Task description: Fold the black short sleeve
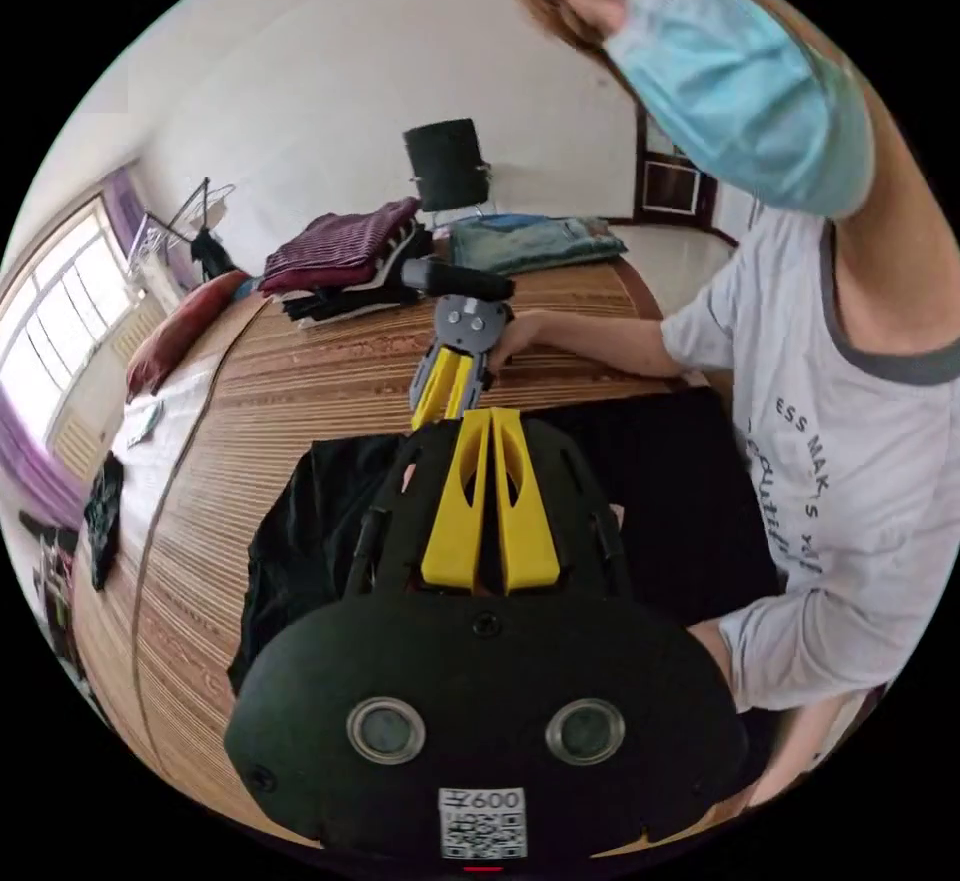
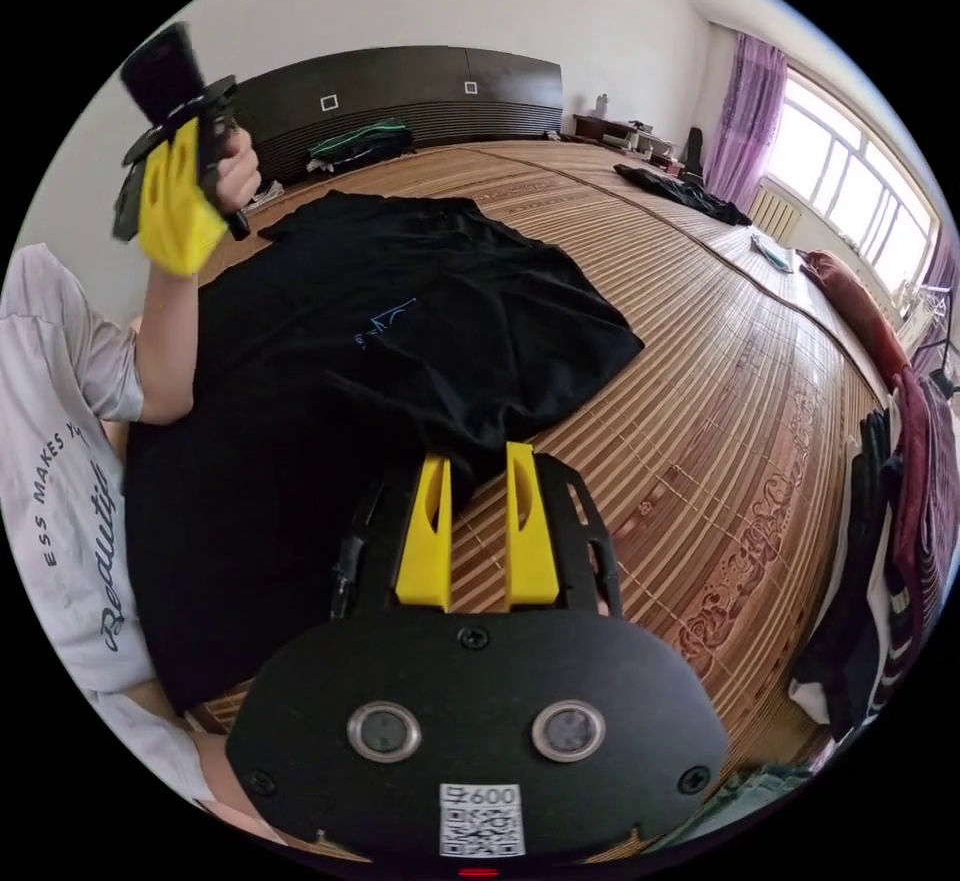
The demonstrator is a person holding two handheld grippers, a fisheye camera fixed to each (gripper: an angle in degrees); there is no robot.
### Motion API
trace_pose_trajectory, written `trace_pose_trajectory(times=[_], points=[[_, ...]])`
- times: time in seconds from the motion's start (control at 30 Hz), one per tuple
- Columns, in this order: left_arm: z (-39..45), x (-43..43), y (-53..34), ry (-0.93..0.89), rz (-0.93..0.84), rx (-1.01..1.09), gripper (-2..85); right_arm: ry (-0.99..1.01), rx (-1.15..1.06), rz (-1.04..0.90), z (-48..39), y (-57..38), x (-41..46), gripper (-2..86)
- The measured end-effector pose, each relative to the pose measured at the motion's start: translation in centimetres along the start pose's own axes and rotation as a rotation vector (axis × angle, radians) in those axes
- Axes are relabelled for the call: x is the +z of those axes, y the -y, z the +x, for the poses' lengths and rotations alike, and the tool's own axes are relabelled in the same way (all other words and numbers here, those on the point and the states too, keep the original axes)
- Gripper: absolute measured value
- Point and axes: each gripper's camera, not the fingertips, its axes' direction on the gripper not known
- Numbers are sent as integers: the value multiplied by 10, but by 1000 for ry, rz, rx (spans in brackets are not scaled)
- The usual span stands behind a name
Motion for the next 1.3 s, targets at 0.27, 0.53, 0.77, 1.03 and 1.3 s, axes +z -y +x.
trace_pose_trajectory(times=[0.27, 0.53, 0.77, 1.03, 1.3], points=[[-34, 146, 50, -27, -480, -51, 105, -70, -55, -17, -20, -3, -4, 11], [-53, 170, 64, -45, -480, -8, 15, -116, -232, -28, -47, -19, -16, -7], [-101, 173, 58, -244, -342, -40, 12, -177, -231, 35, -45, -11, -22, 1], [-204, 166, 18, 47, -189, -509, 15, -96, -207, -61, -40, 11, -10, -8], [-237, 209, 12, 481, -120, -671, 4, -61, -172, -40, -25, 29, -9, -9]])
